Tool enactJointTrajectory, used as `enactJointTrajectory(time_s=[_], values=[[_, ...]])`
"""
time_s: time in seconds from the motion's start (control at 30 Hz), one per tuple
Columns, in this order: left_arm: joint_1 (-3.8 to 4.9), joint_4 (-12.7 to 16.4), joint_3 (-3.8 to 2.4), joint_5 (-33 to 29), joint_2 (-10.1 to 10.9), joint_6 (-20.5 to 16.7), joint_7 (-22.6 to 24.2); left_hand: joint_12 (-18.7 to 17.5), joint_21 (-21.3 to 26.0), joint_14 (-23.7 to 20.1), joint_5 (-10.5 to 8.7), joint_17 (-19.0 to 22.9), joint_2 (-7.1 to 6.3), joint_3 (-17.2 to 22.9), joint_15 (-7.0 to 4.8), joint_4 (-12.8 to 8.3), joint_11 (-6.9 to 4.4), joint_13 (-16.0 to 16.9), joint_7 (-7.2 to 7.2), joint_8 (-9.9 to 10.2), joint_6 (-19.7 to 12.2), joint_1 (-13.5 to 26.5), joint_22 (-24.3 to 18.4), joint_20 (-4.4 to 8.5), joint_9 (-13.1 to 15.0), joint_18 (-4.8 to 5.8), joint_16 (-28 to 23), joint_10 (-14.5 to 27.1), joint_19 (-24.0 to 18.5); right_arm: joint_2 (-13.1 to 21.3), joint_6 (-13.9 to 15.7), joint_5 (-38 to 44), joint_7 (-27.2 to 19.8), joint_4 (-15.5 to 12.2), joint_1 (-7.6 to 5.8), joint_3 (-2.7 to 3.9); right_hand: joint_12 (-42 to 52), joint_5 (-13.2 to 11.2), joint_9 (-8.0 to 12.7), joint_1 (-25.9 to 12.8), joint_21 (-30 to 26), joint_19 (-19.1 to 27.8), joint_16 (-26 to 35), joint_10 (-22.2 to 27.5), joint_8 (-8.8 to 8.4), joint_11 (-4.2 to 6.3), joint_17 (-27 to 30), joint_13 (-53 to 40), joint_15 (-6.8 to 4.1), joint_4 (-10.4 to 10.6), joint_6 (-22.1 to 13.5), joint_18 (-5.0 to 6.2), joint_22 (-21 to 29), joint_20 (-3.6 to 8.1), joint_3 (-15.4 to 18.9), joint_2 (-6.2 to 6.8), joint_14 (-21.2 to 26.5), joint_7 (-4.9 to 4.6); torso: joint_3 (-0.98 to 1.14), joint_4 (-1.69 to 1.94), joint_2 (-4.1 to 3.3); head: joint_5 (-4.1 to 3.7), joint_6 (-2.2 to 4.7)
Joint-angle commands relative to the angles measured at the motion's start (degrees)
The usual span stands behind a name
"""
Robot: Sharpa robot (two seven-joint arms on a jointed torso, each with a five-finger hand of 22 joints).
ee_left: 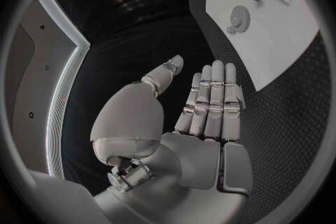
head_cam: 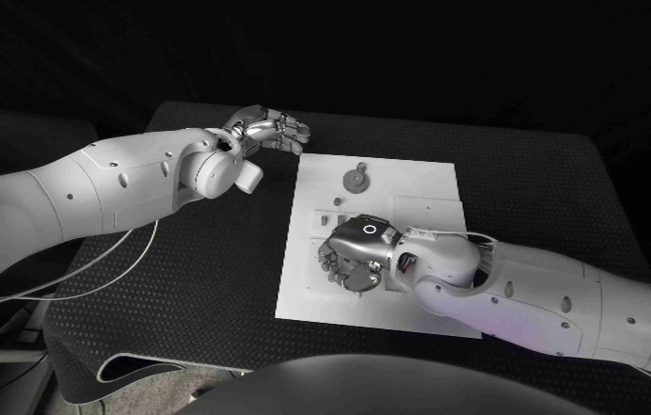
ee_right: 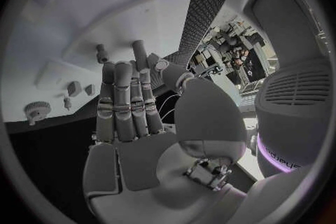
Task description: Assemble the parts on the task board
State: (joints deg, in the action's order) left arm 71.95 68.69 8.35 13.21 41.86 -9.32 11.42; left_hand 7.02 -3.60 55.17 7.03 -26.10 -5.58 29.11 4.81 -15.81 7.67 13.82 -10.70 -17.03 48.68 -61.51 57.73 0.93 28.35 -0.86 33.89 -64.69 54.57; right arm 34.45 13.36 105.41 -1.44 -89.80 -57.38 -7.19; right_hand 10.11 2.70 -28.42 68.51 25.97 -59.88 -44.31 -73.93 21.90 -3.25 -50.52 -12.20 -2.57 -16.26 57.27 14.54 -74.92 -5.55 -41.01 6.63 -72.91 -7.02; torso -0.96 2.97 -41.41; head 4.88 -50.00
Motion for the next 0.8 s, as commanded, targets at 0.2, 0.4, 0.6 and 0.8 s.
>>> enactJointTrajectory(time_s=[0.2,0.4,0.6,0.8], values=[[0.07,0.02,-0.05,-0.34,-0.06,0.93,0.24,0.21,-0.31,0.2,0.24,-0.1,-0.02,-0.11,0.07,0.12,-0.12,-0.08,0.08,-0.22,-0.38,0.1,-0.07,-0.14,-0.1,-0.44,-0.34,0.36,-0.05,0.3,-0.85,-3.07,-1.36,0.39,0.34,-0.37,-2.35,0.15,0.71,-3.54,0.27,0.58,-0.03,3.28,-2.11,-1.05,0.23,-2.56,0.56,0.86,-3.27,0.46,-1.24,-0.48,1.35,3.62,0.3,-1.02,0.04,-0.01,-0.01,-0.09,0.0],[0.07,0.0,-0.05,-0.34,-0.07,0.88,0.22,0.21,-0.31,0.2,0.23,-0.13,-0.03,-0.12,0.07,0.13,-0.11,-0.08,0.08,-0.22,-0.4,0.12,-0.09,-0.14,-0.11,-0.43,-0.37,0.38,-0.05,0.46,0.73,-3.99,-1.59,0.55,0.34,-0.38,-4.55,0.16,1.8,-5.26,0.3,1.51,-0.03,6.98,-4.37,-2.55,0.2,-1.48,1.91,1.66,-7.29,0.43,-1.4,-0.69,2.97,5.8,1.44,-3.03,0.06,0.01,0.01,-0.1,0.0],[0.07,-0.01,-0.05,-0.34,-0.06,0.92,0.13,0.22,-0.31,0.2,0.25,-0.19,0.03,-0.08,0.07,0.11,-0.12,-0.09,0.08,-0.22,-0.42,0.05,-0.1,-0.13,-0.11,-0.45,-0.41,0.39,-0.05,0.72,2.68,-4.73,-1.87,0.54,0.34,-0.38,-5.23,0.16,2.24,-6.07,0.44,2.07,-0.24,8.15,-5.07,-3.05,0.08,-1.03,2.4,2.23,-8.81,0.39,-1.38,-0.9,4.21,6.87,2.14,-3.69,0.07,0.01,0.0,-0.22,0.0],[0.06,-0.05,-0.05,-0.34,-0.13,0.97,0.15,0.22,-0.31,0.21,0.23,-0.22,0.02,-0.08,0.07,0.1,-0.11,-0.09,0.07,-0.22,-0.43,0.05,-0.11,-0.13,-0.12,-0.45,-0.44,0.39,-0.06,1.44,5.88,-5.19,-2.17,0.18,0.33,-0.37,-5.31,0.17,2.31,-6.33,0.56,2.13,-0.42,8.3,-5.09,-3.12,0.03,-0.93,2.46,2.84,-9.0,0.46,-1.38,-0.93,4.37,7.16,2.24,-3.77,0.09,0.03,-0.01,-0.45,0.0]])
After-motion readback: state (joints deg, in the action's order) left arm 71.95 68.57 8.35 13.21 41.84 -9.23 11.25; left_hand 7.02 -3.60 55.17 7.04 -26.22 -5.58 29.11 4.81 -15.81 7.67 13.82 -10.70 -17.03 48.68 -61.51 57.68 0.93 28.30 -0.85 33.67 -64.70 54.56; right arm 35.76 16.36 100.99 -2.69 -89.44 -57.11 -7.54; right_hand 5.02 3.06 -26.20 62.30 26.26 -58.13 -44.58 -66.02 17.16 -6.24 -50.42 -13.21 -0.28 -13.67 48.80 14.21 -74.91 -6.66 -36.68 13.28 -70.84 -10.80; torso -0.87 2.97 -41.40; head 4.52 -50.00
